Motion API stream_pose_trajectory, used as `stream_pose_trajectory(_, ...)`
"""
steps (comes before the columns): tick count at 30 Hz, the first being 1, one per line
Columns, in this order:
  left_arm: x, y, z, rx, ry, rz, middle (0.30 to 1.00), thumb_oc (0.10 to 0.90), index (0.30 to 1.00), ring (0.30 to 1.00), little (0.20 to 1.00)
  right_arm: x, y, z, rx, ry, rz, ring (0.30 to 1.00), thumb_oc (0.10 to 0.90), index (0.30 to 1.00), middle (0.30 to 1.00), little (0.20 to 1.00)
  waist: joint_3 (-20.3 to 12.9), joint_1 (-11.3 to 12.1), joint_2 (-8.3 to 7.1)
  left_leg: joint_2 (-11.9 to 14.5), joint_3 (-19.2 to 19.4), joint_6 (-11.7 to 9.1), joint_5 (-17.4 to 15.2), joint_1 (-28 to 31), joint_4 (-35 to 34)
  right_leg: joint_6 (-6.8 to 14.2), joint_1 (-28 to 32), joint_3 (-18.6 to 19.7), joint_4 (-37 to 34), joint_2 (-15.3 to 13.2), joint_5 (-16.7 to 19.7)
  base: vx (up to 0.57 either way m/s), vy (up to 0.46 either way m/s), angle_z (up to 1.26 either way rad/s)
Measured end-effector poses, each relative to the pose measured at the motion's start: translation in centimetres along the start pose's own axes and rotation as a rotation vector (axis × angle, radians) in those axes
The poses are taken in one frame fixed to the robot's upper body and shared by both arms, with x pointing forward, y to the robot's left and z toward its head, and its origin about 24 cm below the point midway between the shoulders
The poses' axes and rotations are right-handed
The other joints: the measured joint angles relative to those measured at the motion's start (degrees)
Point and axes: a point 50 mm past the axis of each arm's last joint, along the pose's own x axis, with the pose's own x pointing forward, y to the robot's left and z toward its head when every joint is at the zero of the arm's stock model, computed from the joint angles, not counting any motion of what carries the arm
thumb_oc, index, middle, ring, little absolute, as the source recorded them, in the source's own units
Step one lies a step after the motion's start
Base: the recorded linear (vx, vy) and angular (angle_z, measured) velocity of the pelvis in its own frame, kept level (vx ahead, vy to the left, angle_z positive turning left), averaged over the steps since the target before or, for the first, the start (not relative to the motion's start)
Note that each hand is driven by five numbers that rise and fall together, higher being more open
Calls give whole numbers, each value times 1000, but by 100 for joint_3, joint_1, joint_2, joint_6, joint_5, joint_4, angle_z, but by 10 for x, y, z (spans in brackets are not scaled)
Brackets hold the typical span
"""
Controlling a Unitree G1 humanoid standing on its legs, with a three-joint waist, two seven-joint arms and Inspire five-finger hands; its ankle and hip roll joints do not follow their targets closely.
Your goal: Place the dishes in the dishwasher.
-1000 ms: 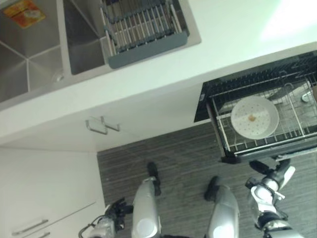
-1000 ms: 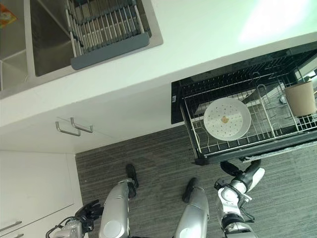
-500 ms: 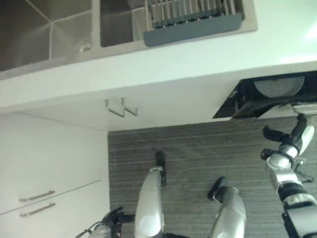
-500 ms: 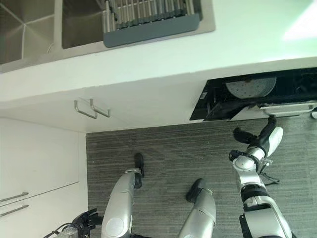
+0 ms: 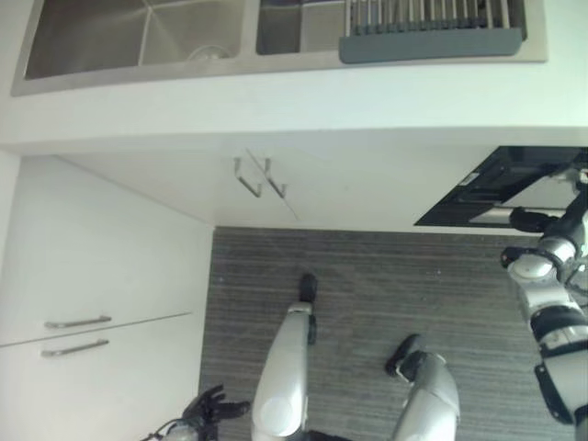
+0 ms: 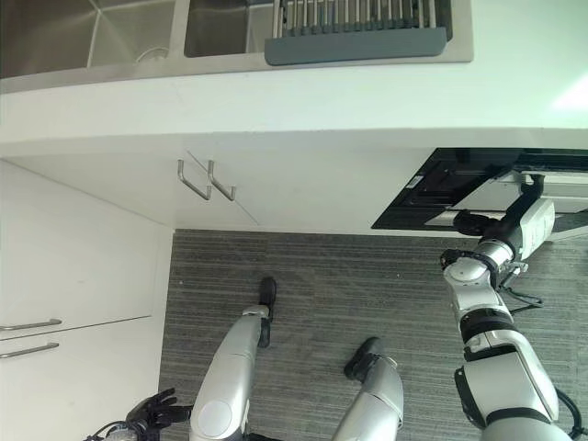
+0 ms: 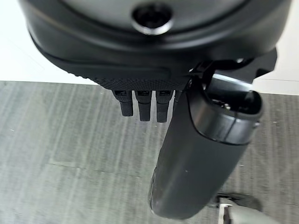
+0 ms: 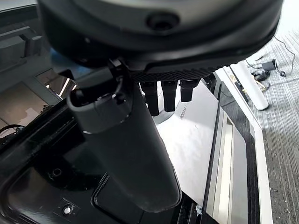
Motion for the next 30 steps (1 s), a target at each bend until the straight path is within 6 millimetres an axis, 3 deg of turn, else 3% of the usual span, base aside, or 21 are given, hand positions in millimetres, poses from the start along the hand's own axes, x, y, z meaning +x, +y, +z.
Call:
stream_pose_trajectory(2,2,-2,17,-53,-62,14,900,800,900,900,900,-10,4,-12,18,19,58,900,800,900,900,900,-1,-14,-1,-21,-48,0,63,166,-27,23,211,129,-184,125,132,-32,76,4)
stream_pose_trajectory(6,2,1,58,-152,-225,74,900,800,900,900,900,-68,35,-52,106,87,276,900,800,900,900,900,-23,-21,-22,134,-45,-35,46,803,-245,111,1034,110,-909,468,444,-21,12,-9)
stream_pose_trajectory(7,1,2,71,-205,-270,94,900,800,900,900,900,-98,46,-68,103,116,382,900,800,900,900,900,-49,-63,-60,193,-39,-68,20,970,-330,128,1223,94,-1120,545,475,15,-28,-12)
stream_pose_trajectory(9,-2,12,77,-280,-309,148,900,800,900,900,900,-151,65,-87,122,173,539,900,800,900,900,900,-166,-178,-154,311,-31,-137,-13,1163,-414,127,1473,77,-1376,699,523,3,-28,-14)
stream_pose_trajectory(10,-2,13,78,-296,-314,159,900,800,900,900,900,-167,66,-95,111,199,586,900,800,900,900,900,-249,-210,-167,341,-32,-142,-33,1163,-419,119,1489,72,-1435,742,540,-1,-24,-23)
stream_pose_trajectory(11,-3,16,74,-325,-317,187,900,800,900,900,900,-212,61,-128,60,317,699,900,800,900,900,900,-543,-369,-163,435,6,-195,-3,1251,-523,113,1624,84,-1690,875,639,20,-3,-19)
stream_pose_trajectory(13,-4,20,62,-327,-287,216,900,800,900,900,900,-230,46,-152,5,405,705,900,800,900,900,900,-786,-664,-199,509,93,-218,5,1422,-634,102,1726,114,-1892,947,718,29,3,-28)
stream_pose_trajectory(14,-5,25,47,-351,-248,263,900,800,900,900,900,-236,39,-162,-3,451,702,900,800,900,900,900,-855,-751,-222,550,198,-235,10,1723,-755,113,2029,179,-2137,1029,822,20,0,-46)
stream_pose_trajectory(16,-10,32,18,-346,-172,308,900,800,900,900,900,-254,16,-189,-80,557,712,900,800,900,900,900,-1479,-942,-294,639,379,-324,-81,1983,-968,102,2228,252,-2536,1135,915,13,6,-46)
stream_pose_trajectory(17,-10,31,15,-349,-161,308,900,800,900,900,900,-257,6,-197,-117,586,711,900,800,900,900,900,-1655,-1007,-315,644,419,-332,-83,2043,-1060,101,2229,287,-2578,1148,920,8,10,-25)
stream_pose_trajectory(19,-6,18,10,-464,-109,239,900,800,900,900,900,-263,-6,-209,-156,644,743,900,800,900,900,900,-1885,-1128,-282,674,521,-310,-61,2169,-1121,72,2264,402,-2646,1185,1008,-27,-23,-31)
stream_pose_trajectory(21,-4,-4,-6,-595,5,122,900,800,900,900,900,-276,-6,-215,-136,726,800,900,800,900,900,900,-2084,-1197,-252,692,629,-347,-76,2255,-1188,51,2256,470,-2659,1186,1024,-28,-60,-26)
stream_pose_trajectory(23,-6,-47,-35,-582,187,-46,900,800,900,900,900,-293,-2,-223,-60,871,858,900,800,900,900,900,-2218,-1264,-249,690,673,-367,-65,2415,-1259,42,2267,574,-2621,1184,1027,3,-61,-21)
stream_pose_trajectory(26,-8,-42,-46,-557,246,-84,900,800,900,900,900,-303,-10,-234,92,1059,745,900,800,900,900,900,-2474,-1269,-214,704,715,-393,-46,2535,-1355,-14,2261,653,-2595,1207,988,14,-29,-21)
stream_pose_trajectory(30,-9,-34,-56,-330,316,-112,900,800,900,900,900,-315,-19,-241,226,1220,706,900,800,900,900,900,-2661,-1454,-223,693,1028,-417,-73,2796,-1469,15,2172,766,-2514,1105,971,53,-32,-43)
